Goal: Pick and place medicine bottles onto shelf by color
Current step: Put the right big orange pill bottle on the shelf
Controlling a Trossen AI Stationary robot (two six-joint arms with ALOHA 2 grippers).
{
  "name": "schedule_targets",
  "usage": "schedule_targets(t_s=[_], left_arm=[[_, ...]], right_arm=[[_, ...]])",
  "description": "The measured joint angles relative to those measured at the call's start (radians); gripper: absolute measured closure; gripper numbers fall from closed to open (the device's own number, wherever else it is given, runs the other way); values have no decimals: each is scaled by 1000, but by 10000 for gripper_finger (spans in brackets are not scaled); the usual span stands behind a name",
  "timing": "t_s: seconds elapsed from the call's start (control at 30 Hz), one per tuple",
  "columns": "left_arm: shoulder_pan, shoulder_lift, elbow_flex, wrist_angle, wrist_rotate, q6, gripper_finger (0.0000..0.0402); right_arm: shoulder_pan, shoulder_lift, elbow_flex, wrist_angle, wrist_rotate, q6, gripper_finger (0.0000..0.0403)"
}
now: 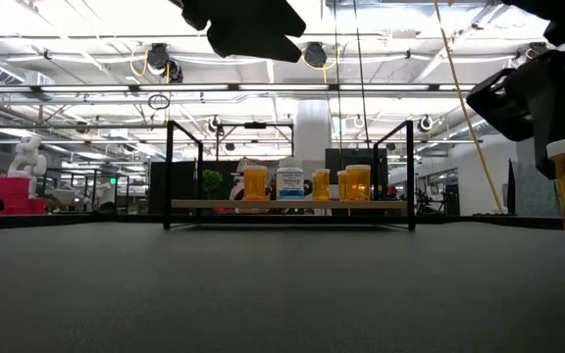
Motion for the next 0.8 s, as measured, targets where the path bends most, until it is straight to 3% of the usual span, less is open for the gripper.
schedule_targets(t_s=[0.2,0.5,0.8], left_arm=[[0,0,0,1,0,-1,131],[0,0,0,8,0,-6,131],[-7,0,0,33,-2,42,131]], right_arm=[[0,0,-3,28,0,-11,293],[-21,0,-3,87,5,-73,276],[-127,0,73,81,4,-198,280]])
